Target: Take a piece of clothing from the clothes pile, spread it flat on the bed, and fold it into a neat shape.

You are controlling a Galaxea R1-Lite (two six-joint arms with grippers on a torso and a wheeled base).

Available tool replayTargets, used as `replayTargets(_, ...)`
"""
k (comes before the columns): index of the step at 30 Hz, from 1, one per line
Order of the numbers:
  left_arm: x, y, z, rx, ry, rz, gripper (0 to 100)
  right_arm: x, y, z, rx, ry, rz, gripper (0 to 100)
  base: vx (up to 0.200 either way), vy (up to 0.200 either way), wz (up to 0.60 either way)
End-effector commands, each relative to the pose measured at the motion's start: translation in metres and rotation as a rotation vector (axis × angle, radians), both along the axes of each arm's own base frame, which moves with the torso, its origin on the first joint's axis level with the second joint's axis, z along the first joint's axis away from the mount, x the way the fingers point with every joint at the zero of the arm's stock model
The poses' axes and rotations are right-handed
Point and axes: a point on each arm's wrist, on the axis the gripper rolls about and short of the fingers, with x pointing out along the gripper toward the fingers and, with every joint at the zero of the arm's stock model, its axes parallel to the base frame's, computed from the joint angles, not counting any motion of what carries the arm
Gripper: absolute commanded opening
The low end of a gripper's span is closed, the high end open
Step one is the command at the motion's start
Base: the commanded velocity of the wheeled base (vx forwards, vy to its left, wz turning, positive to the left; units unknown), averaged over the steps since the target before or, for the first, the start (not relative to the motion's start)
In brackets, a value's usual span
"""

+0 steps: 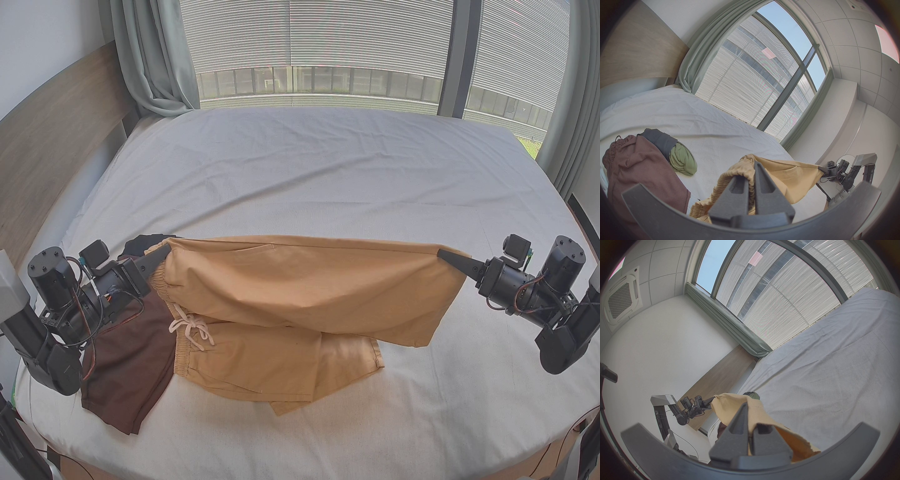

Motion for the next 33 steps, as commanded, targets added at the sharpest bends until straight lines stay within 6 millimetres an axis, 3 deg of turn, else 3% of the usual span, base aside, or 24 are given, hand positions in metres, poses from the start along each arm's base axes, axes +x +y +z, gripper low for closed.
replayTargets(1, 0.004, -0.003, 0.004, -0.005, -0.020, -0.011, 0, 0.014, 0.003, -0.005, 0.002, -0.003, -0.005, 0, 0.000, 0.000, 0.00)
replayTargets(7, 0.021, -0.003, -0.001, -0.006, -0.027, 0.003, 0, 0.041, 0.007, -0.010, 0.011, -0.031, -0.057, 0, 0.000, 0.000, 0.00)
replayTargets(12, 0.031, -0.003, -0.003, -0.009, -0.033, 0.018, 0, 0.049, 0.007, -0.008, 0.030, -0.037, -0.056, 0, 0.000, 0.000, 0.00)
replayTargets(15, 0.046, -0.006, -0.007, -0.013, -0.045, 0.041, 0, 0.056, 0.007, -0.001, 0.072, -0.035, -0.056, 0, 0.000, 0.000, 0.00)
replayTargets(27, 0.077, -0.006, -0.012, -0.064, -0.070, 0.103, 0, 0.098, 0.006, -0.029, 0.080, -0.031, -0.071, 0, 0.000, 0.000, 0.00)
replayTargets(33, 0.090, -0.006, -0.018, -0.084, -0.070, 0.114, 0, 0.113, 0.007, -0.025, 0.115, -0.052, -0.067, 0, 0.000, 0.000, 0.00)
